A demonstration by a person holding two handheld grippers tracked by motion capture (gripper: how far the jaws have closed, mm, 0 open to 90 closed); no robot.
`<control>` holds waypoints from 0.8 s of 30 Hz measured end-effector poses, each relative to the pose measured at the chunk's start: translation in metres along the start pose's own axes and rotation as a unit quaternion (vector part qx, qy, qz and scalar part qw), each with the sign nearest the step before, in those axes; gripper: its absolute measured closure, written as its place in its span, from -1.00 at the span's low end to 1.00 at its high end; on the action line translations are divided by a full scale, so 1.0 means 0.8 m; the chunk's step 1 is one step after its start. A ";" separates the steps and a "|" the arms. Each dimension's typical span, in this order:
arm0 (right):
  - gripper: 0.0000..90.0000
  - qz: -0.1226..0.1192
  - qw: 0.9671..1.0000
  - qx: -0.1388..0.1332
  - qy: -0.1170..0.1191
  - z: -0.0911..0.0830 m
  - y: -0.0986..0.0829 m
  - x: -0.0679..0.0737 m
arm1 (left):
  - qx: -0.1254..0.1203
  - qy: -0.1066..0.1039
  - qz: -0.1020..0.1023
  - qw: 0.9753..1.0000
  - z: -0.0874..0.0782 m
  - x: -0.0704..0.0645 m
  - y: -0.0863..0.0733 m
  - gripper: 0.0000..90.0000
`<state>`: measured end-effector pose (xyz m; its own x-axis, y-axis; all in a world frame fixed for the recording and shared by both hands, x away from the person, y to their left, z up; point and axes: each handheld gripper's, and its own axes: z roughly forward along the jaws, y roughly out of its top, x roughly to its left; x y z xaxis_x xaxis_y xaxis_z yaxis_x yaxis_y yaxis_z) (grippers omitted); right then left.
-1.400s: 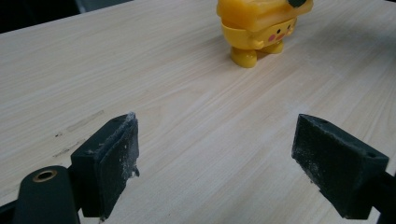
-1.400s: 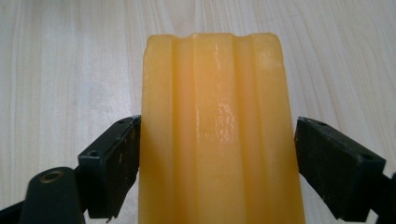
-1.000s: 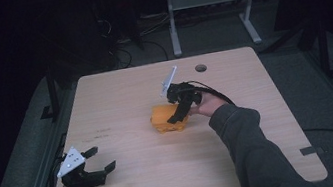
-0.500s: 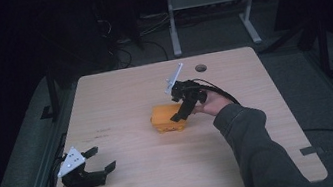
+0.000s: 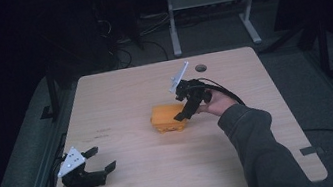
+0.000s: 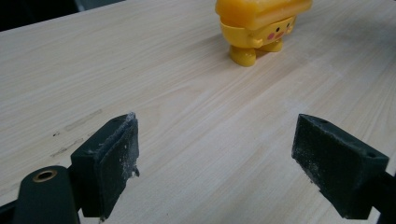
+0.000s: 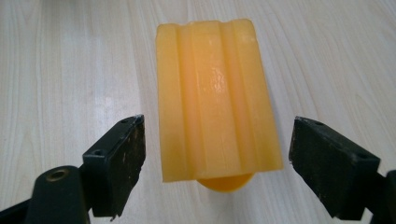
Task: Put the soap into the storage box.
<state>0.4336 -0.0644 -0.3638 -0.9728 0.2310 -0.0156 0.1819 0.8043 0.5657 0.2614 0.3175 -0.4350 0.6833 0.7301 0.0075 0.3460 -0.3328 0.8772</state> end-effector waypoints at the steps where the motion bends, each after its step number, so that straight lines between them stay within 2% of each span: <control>1: -0.60 0.003 1.000 -0.002 -0.001 -0.003 -0.002 0.000 | 0.000 0.000 0.001 1.000 0.000 0.000 0.000 -0.68; 24: -0.58 0.019 1.000 -0.001 -0.006 -0.020 -0.025 0.006 | 0.004 -0.001 0.004 1.000 0.002 -0.002 0.000 -0.68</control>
<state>0.4230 -0.0882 -0.3618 -0.9634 0.2680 -0.0035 0.2188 0.7941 0.5670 0.2617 0.3155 -0.4358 0.6879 0.7256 0.0138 0.3449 -0.3436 0.8735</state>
